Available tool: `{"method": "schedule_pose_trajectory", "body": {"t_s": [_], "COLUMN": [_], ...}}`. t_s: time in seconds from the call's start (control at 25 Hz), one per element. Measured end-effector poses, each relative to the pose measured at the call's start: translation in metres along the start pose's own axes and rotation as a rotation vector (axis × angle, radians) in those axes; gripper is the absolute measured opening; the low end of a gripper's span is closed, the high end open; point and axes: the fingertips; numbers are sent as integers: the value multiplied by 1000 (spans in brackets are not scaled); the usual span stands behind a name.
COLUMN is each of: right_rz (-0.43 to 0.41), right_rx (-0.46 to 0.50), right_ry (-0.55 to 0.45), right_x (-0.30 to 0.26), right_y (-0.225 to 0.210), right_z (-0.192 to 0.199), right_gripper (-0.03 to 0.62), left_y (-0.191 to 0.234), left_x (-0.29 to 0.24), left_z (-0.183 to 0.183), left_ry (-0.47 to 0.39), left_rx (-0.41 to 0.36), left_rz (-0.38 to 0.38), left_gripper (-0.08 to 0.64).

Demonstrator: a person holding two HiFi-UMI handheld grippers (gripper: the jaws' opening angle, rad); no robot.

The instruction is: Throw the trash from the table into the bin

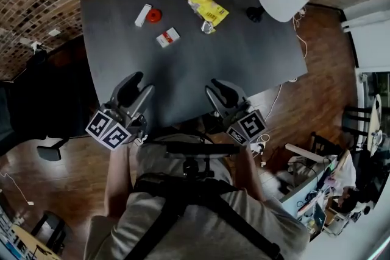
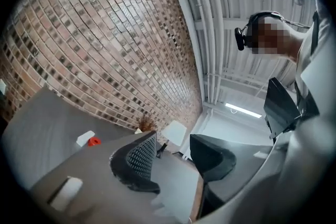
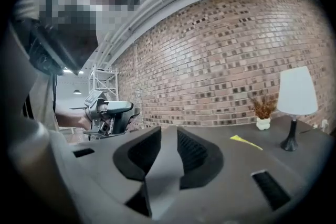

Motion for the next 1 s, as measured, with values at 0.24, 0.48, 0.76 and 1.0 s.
{"method": "schedule_pose_trajectory", "body": {"t_s": [0.24, 0.48, 0.76, 1.0], "right_rz": [-43, -48, -112, -222], "right_rx": [29, -1, -13, 112], "right_ry": [92, 189, 286, 390], "right_x": [-56, -74, -98, -136], "right_y": [12, -8, -74, -113], "right_z": [7, 38, 79, 106], "right_gripper": [110, 110, 121, 235], "left_y": [40, 61, 62, 46], "left_x": [24, 39, 37, 27], "left_z": [-8, 0, 0, -10], "left_ry": [-10, -14, -43, -52], "left_rx": [-13, 16, 8, -21], "left_rz": [-56, -129, -282, -380], "left_gripper": [212, 247, 247, 247]}}
Point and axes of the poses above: the fingertips, and each gripper's own axes: x backward along the fingers, y to its left, z out of its underside, and after that the axes turned 6 degrees about -x, right-handed
